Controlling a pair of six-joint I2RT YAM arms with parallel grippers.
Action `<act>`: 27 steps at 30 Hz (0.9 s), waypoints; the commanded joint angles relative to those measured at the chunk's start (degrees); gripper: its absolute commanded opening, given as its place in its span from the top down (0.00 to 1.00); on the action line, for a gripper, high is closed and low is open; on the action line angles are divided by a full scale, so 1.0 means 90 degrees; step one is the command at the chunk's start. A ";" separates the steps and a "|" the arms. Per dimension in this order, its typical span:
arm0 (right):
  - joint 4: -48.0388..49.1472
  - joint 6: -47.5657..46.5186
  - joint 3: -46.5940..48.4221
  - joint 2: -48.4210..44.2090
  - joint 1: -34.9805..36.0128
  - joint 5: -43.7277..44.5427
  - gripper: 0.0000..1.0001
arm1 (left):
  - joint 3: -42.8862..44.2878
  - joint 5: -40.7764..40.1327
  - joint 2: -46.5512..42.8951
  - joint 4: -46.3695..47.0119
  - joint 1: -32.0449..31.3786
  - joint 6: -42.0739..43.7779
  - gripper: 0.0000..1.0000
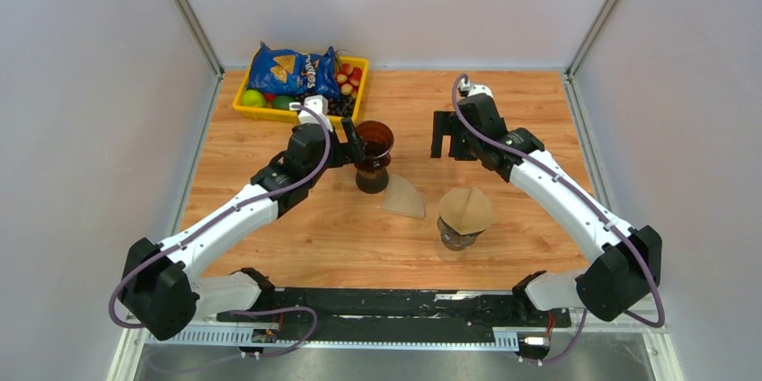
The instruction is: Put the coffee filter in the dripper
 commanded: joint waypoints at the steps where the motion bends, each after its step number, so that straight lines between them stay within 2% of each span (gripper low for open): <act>1: 0.0264 -0.0152 0.0001 -0.0016 -0.0020 -0.0316 0.00 | 0.0389 0.0108 -0.0161 0.0227 0.0029 0.0096 0.00; 7: 0.0384 -0.0267 -0.0010 0.0628 -0.0014 -0.1154 0.04 | 0.0498 0.0134 -0.0645 0.0195 0.0029 0.0214 0.00; 10: 0.0562 -0.0372 -0.0055 0.1021 0.0007 -0.1738 0.06 | 0.0236 0.0081 -0.1011 0.0249 0.0028 0.0195 0.00; 16: 0.0866 -0.0420 -0.0101 0.1771 0.0162 -0.2182 0.11 | -0.0560 -0.0275 -0.1921 -0.0099 0.0029 0.0074 0.00; 20: 0.0950 -0.0551 -0.0168 0.2081 0.0424 -0.2037 0.14 | -0.1147 -0.0802 -0.2636 -0.0749 0.0029 -0.0211 0.00; 27: 0.1048 -0.0787 -0.0252 0.2426 0.0827 -0.1813 0.21 | -0.1656 -0.0935 -0.3789 -0.1262 0.0029 -0.0359 0.00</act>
